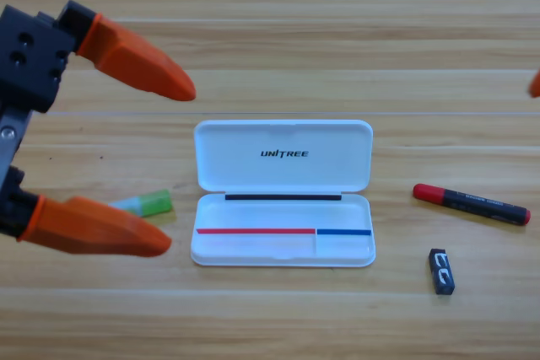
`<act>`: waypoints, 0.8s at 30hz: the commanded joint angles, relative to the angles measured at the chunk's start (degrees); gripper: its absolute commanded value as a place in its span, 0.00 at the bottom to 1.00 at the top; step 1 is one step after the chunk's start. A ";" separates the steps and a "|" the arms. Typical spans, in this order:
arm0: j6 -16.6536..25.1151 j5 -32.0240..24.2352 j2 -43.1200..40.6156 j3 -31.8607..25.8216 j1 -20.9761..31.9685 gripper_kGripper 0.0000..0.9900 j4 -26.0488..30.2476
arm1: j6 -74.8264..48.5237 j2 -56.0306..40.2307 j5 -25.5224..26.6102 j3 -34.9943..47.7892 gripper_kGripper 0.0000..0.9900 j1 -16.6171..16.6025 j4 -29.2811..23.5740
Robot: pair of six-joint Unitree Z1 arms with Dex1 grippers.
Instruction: Clean up eraser and pencils
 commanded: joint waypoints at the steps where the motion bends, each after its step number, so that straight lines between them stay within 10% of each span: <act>1: -1.17 2.92 1.45 0.69 -1.14 1.00 -0.41 | -4.88 0.91 -8.01 5.76 0.99 -1.24 4.47; 9: -5.74 20.85 1.80 -0.72 -1.14 1.00 -1.21 | 7.95 14.79 -15.04 3.65 0.99 -4.41 9.13; 18: -1.53 47.92 12.17 0.86 1.23 1.00 -0.77 | 30.54 24.90 -19.61 -0.75 0.99 -3.70 8.60; 24: 2.08 45.63 16.39 5.70 2.90 0.92 -3.49 | 41.17 30.00 -25.58 -0.40 0.99 -3.70 5.53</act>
